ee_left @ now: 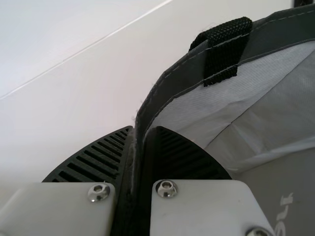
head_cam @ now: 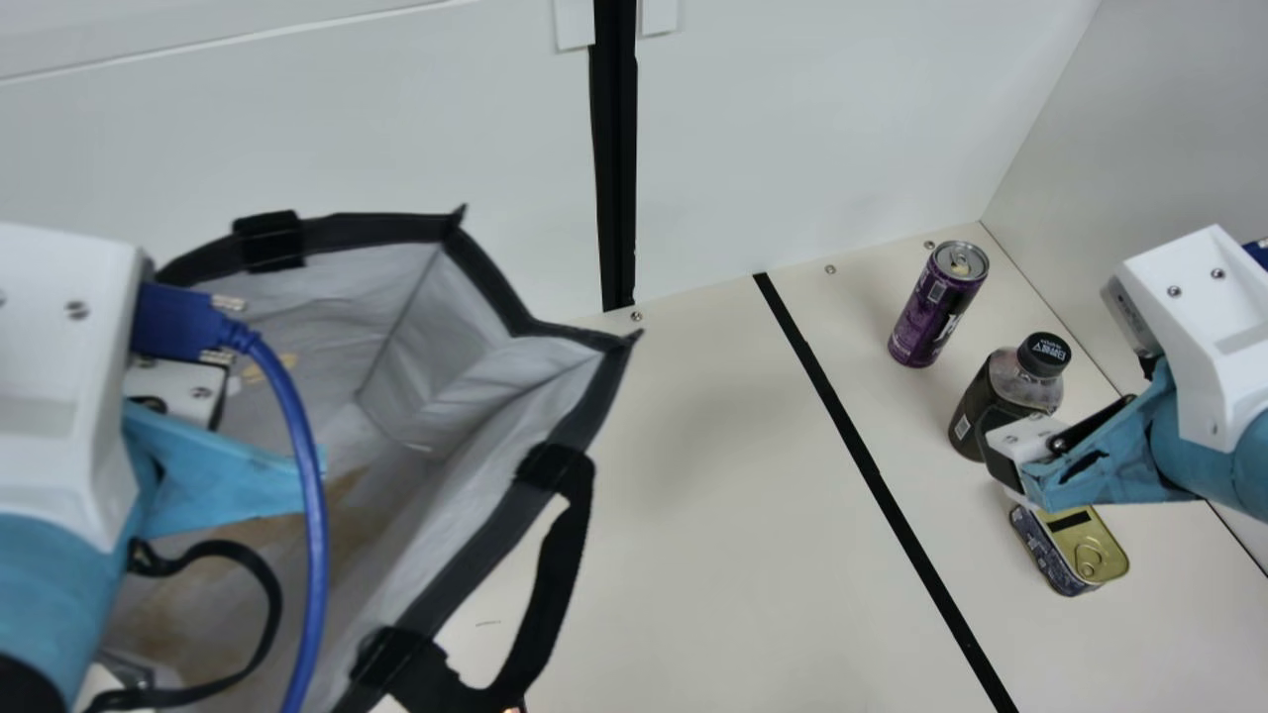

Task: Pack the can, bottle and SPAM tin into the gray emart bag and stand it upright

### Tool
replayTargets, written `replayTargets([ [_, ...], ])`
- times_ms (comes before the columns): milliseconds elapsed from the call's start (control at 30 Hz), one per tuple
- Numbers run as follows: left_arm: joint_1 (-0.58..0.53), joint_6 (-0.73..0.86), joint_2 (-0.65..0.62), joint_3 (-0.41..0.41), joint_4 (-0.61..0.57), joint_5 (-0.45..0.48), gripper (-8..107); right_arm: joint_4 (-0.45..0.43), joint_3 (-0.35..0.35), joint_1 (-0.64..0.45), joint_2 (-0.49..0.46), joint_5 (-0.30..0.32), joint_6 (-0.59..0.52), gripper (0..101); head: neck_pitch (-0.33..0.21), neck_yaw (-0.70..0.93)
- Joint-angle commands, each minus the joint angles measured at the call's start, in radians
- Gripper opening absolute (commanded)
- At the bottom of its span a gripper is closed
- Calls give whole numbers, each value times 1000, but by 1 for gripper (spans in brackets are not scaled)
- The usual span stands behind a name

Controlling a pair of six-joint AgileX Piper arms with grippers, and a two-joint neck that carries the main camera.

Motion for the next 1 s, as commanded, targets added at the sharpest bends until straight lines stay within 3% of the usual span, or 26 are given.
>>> replayTargets([
  [0, -2, -36, -11, 44, 67, 1, -8, 0, 0, 0, 0, 0, 0, 95, -23, -2],
  [333, -18, -147, -52, 198, 133, 1, -8, 0, 0, 0, 0, 0, 0, 95, -23, -2],
  [967, -109, -381, -38, 416, 26, 1, -8, 0, 0, 0, 0, 0, 0, 95, -23, -2],
])
